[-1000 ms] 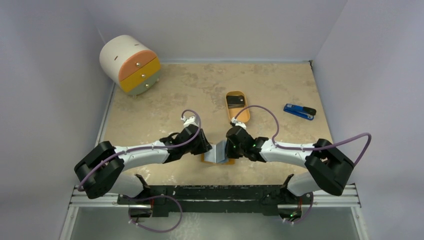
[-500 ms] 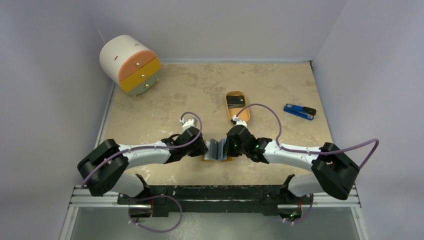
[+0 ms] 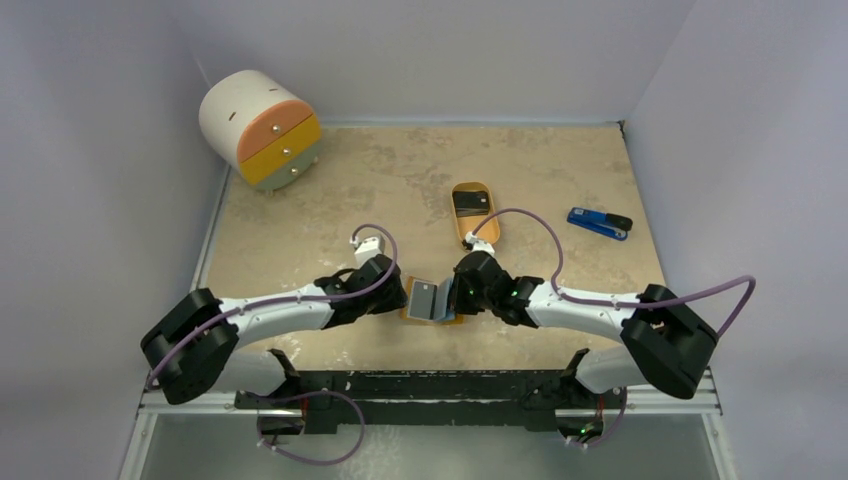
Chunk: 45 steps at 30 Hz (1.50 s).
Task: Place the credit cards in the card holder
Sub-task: Open the card holder at the center of the board.
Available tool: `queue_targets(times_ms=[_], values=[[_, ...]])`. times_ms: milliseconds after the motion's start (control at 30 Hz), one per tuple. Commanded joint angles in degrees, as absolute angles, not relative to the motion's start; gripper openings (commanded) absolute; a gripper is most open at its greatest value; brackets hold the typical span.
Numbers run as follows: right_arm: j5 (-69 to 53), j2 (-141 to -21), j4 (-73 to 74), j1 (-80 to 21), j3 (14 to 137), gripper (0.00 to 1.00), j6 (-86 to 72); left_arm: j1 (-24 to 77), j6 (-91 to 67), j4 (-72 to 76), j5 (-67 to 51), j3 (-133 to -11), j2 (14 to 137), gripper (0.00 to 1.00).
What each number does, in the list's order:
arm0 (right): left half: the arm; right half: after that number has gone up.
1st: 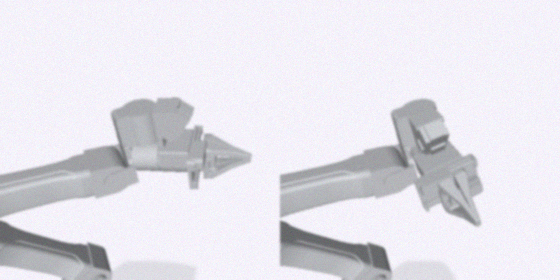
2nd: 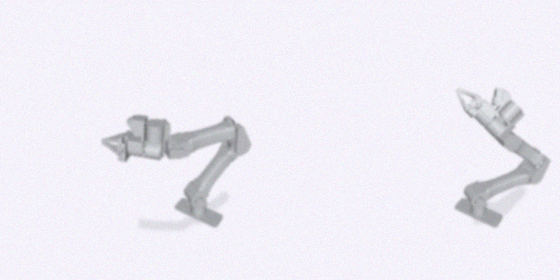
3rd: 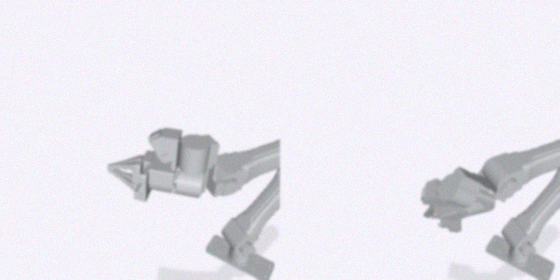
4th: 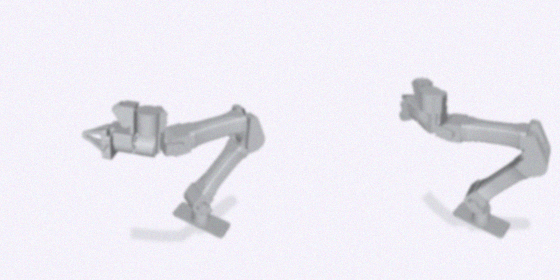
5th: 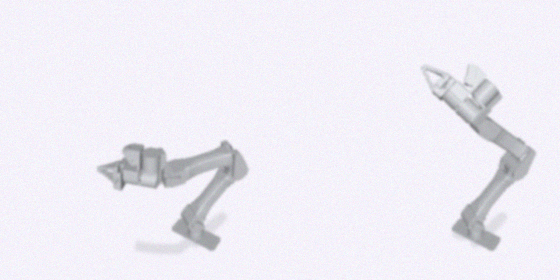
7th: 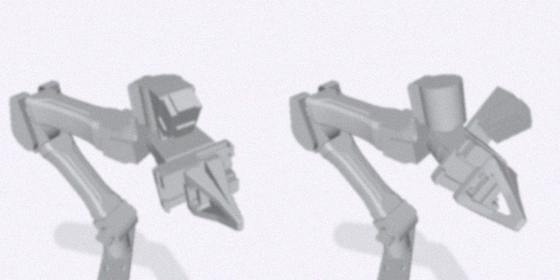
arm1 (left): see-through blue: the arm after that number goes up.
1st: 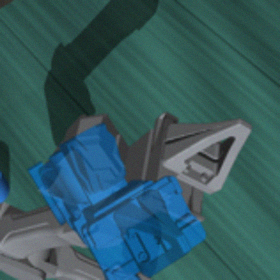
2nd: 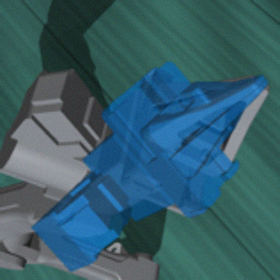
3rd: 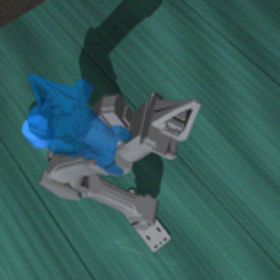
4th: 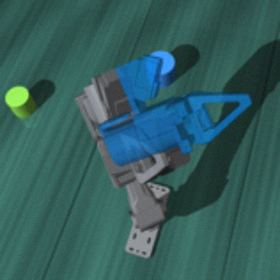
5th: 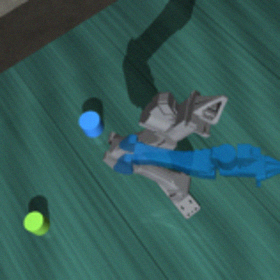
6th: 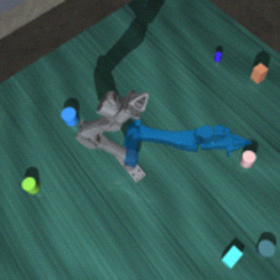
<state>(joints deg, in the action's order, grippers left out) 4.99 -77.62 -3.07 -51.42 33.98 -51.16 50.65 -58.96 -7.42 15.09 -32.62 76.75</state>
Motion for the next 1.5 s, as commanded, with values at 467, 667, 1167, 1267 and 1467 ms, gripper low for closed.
queue_targets(times_ms=[467,667,1167,1267,1467], values=[[6.1,-77.3,-4.2,-51.4,33.5,0.0,-50.7,50.7,-54.3,-2.7,11.1,-39.6,68.1,0.56],[5.7,-76.8,-5.2,-51.4,33.0,0.0,-50.7,51.2,-52.8,1.9,3.1,-40.8,76.6,0.6],[3.9,-76.7,-5.3,-51.4,32.8,0.0,-51.0,52.3,-52.2,6.1,-0.6,-41.2,82.5,0.63],[3.8,-76.7,-5.3,-51.4,32.9,0.0,-51.0,52.5,-51.8,5.1,-0.2,-41.4,83.5,0.63],[3.8,-76.3,-5.1,-51.4,32.9,0.0,-51.0,52.7,-51.6,4.1,1.9,-41.1,85.1,0.6]])
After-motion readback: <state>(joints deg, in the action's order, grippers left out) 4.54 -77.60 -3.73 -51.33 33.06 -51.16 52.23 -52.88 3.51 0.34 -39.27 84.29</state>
